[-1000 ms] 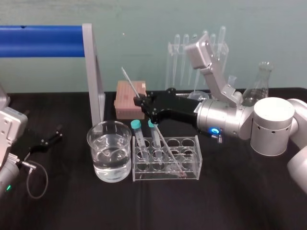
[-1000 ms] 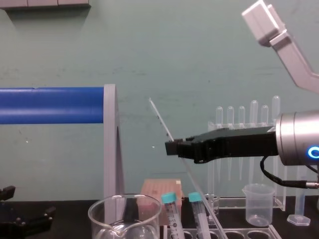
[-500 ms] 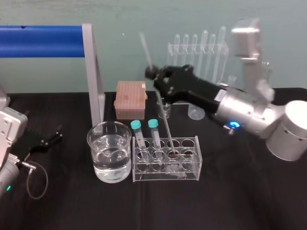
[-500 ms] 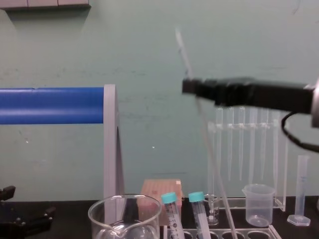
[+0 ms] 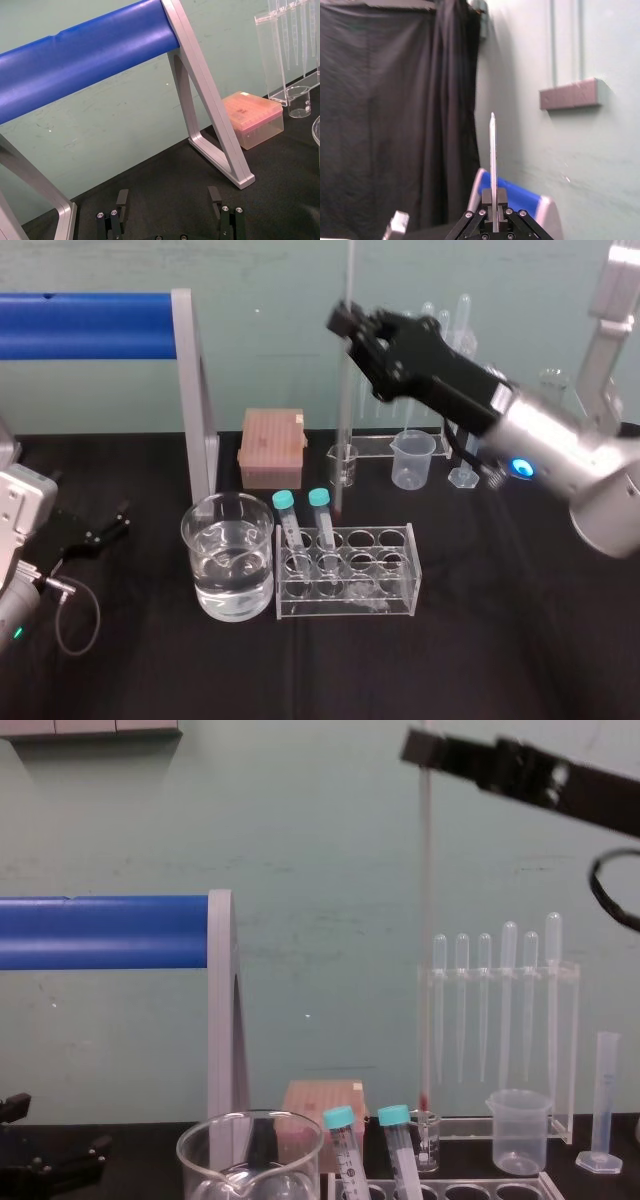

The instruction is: Hold the thermometer with one hand and immerse one end into the beaker, then reinsert it into the test tube rack.

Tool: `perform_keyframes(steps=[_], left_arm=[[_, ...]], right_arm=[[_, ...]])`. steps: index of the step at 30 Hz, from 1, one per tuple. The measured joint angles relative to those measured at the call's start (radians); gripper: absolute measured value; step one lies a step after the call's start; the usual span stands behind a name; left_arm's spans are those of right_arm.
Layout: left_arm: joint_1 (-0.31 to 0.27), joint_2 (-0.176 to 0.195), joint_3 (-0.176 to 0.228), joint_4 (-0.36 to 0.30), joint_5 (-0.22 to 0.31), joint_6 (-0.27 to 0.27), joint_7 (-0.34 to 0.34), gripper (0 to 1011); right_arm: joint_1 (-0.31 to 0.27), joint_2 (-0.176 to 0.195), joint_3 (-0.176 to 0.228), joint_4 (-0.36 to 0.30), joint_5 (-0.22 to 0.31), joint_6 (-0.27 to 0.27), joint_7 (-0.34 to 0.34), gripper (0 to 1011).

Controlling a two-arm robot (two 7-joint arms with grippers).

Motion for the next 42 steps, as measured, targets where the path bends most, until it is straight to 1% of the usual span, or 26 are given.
perform_keyframes(steps=[1,3,4,6,7,8,9,10,11,12,13,16,17,19,20,23,24,26,27,28,29,33,36,42], left_arm=[[0.0,0.0,0.0,0.0,0.0,0.0,0.0,1008],[0.0,0.0,0.0,0.0,0.0,0.0,0.0,1008],[0.0,0.0,0.0,0.0,0.0,0.0,0.0,1008],[0.0,0.0,0.0,0.0,0.0,0.0,0.0,1008],[0.0,0.0,0.0,0.0,0.0,0.0,0.0,1008],[0.0,0.0,0.0,0.0,0.0,0.0,0.0,1008],[0.0,0.0,0.0,0.0,0.0,0.0,0.0,1008],[0.0,0.0,0.0,0.0,0.0,0.0,0.0,1008],[0.0,0.0,0.0,0.0,0.0,0.0,0.0,1008],[0.0,0.0,0.0,0.0,0.0,0.0,0.0,1008],[0.0,0.0,0.0,0.0,0.0,0.0,0.0,1008],[0.0,0.0,0.0,0.0,0.0,0.0,0.0,1008],[0.0,0.0,0.0,0.0,0.0,0.0,0.0,1008],[0.0,0.0,0.0,0.0,0.0,0.0,0.0,1008],[0.0,0.0,0.0,0.0,0.0,0.0,0.0,1008],[0.0,0.0,0.0,0.0,0.0,0.0,0.0,1008],[0.0,0.0,0.0,0.0,0.0,0.0,0.0,1008],[0.0,0.0,0.0,0.0,0.0,0.0,0.0,1008],[0.0,0.0,0.0,0.0,0.0,0.0,0.0,1008],[0.0,0.0,0.0,0.0,0.0,0.0,0.0,1008],[0.0,0.0,0.0,0.0,0.0,0.0,0.0,1008],[0.0,0.0,0.0,0.0,0.0,0.0,0.0,1008],[0.0,0.0,0.0,0.0,0.0,0.0,0.0,1008],[0.0,0.0,0.0,0.0,0.0,0.0,0.0,1008]], right_arm=[[0.026,-0.011,-0.009,0.01,0.008,0.0,0.013,55],[0.051,-0.024,-0.021,0.022,0.015,-0.001,0.026,55],[0.079,-0.04,-0.034,0.037,0.021,-0.005,0.04,56],[0.101,-0.055,-0.045,0.053,0.025,-0.01,0.052,56],[0.129,-0.076,-0.062,0.076,0.026,-0.019,0.064,56],[0.141,-0.086,-0.069,0.089,0.027,-0.023,0.07,55],[0.163,-0.107,-0.085,0.116,0.028,-0.029,0.08,56],[0.163,-0.107,-0.085,0.116,0.028,-0.029,0.08,55],[0.184,-0.128,-0.102,0.149,0.03,-0.035,0.09,55],[0.193,-0.138,-0.11,0.166,0.031,-0.037,0.095,56],[0.208,-0.157,-0.124,0.199,0.032,-0.041,0.103,56],[0.227,-0.183,-0.147,0.251,0.031,-0.045,0.114,56],[0.236,-0.197,-0.16,0.285,0.028,-0.048,0.121,56],[0.243,-0.208,-0.173,0.315,0.021,-0.053,0.126,56],[0.248,-0.219,-0.184,0.346,0.012,-0.059,0.132,55],[0.254,-0.233,-0.199,0.392,0.0,-0.064,0.139,55],[0.255,-0.241,-0.208,0.419,-0.007,-0.067,0.147,56],[0.257,-0.25,-0.216,0.449,-0.012,-0.072,0.158,56],[0.257,-0.259,-0.223,0.477,-0.016,-0.076,0.17,55],[0.257,-0.262,-0.225,0.488,-0.018,-0.078,0.174,56],[0.257,-0.271,-0.23,0.512,-0.023,-0.086,0.185,55],[0.256,-0.288,-0.238,0.554,-0.033,-0.1,0.202,56],[0.256,-0.303,-0.244,0.596,-0.051,-0.11,0.212,55],[0.255,-0.314,-0.244,0.623,-0.072,-0.113,0.218,56]])
